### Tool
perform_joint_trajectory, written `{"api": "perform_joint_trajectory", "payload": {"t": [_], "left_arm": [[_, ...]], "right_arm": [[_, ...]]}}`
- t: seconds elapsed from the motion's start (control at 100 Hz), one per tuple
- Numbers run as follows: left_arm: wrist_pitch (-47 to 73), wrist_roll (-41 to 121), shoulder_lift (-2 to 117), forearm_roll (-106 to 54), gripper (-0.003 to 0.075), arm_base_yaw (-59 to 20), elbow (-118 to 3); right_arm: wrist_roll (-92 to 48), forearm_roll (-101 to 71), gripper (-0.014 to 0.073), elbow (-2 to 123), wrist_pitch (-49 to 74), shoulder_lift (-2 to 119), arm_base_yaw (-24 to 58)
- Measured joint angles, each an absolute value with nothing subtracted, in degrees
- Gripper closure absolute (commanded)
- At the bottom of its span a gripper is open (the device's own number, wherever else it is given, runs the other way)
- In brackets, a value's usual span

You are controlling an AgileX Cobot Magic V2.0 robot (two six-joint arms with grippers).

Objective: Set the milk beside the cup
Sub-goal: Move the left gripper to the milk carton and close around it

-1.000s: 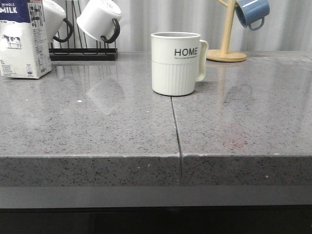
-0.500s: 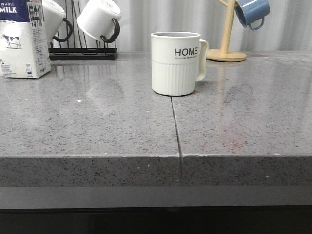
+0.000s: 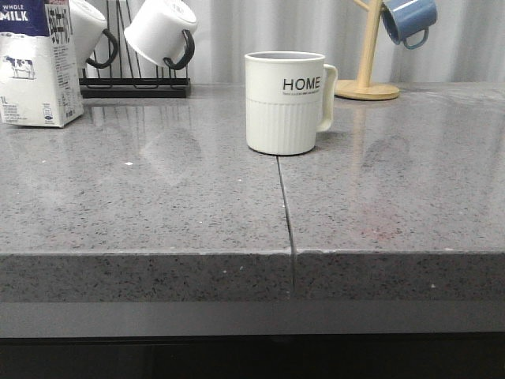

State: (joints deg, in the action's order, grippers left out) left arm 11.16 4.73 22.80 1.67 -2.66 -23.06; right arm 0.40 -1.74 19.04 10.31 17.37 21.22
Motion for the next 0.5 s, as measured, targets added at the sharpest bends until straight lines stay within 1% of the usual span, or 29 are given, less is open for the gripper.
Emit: {"api": "perform_joint_trajectory", "payload": {"t": [0.12, 0.19, 0.26, 0.3, 0.31, 0.33, 0.34, 0.35, 0.36, 0.37, 0.38, 0.4, 0.41, 0.45, 0.5], "left_arm": [[11.79, 4.73, 30.72, 1.41, 0.0734, -2.66, -27.32], [11.82, 4.73, 35.08, 1.29, 0.0678, -2.66, -29.33], [11.82, 4.73, 39.07, 1.29, 0.0555, -2.41, -31.04], [11.52, 4.73, 41.26, 1.29, 0.0448, -2.39, -31.84], [11.17, 4.73, 41.94, 1.29, 0.0407, -2.39, -31.95], [10.89, 4.73, 42.62, 1.29, 0.0365, -2.39, -32.28], [10.6, 4.73, 43.25, 1.18, 0.0322, -2.39, -32.3], [10.45, 4.73, 43.57, 1.18, 0.03, -2.39, -32.58], [10.17, 4.73, 44.21, 1.18, 0.0258, -2.39, -32.7], [10.04, 4.73, 44.52, 1.08, 0.0238, -2.39, -32.91], [9.78, 4.73, 45.13, 1.07, 0.0199, -2.39, -33.01], [9.51, 4.73, 45.71, 0.91, 0.0164, -2.39, -33.34], [9.27, 4.73, 46.25, 0.58, 0.0134, -2.39, -33.46], [8.29, 4.73, 47.87, 0.0, 0.0061, -2.39, -34.21], [6.73, 4.73, 49.75, -1.59, 0.002, -2.39, -35.16]], "right_arm": [[0.4, -1.74, 0.0662, 19.04, 10.31, 17.37, 21.22], [0.4, -1.74, 0.0662, 19.04, 10.31, 17.37, 21.22], [0.4, -1.74, 0.0662, 19.04, 10.31, 17.37, 21.22], [0.4, -1.74, 0.0662, 19.04, 10.31, 17.37, 21.22], [0.4, -1.74, 0.0662, 19.04, 10.31, 17.37, 21.22], [0.4, -1.74, 0.0662, 19.04, 10.31, 17.37, 21.22], [0.4, -1.74, 0.0662, 19.04, 10.31, 17.37, 21.22], [0.4, -1.74, 0.0662, 19.04, 10.31, 17.37, 21.22], [0.4, -1.74, 0.0662, 19.04, 10.31, 17.37, 21.22], [0.4, -1.74, 0.0662, 19.04, 10.31, 17.37, 21.22], [0.4, -1.74, 0.0662, 19.04, 10.31, 17.37, 21.22], [0.4, -1.74, 0.0662, 19.04, 10.31, 17.37, 21.22], [0.4, -1.74, 0.0662, 19.04, 10.31, 17.37, 21.22], [0.4, -1.74, 0.0662, 19.04, 10.31, 17.37, 21.22], [0.4, -1.74, 0.0662, 19.04, 10.31, 17.37, 21.22]]}}
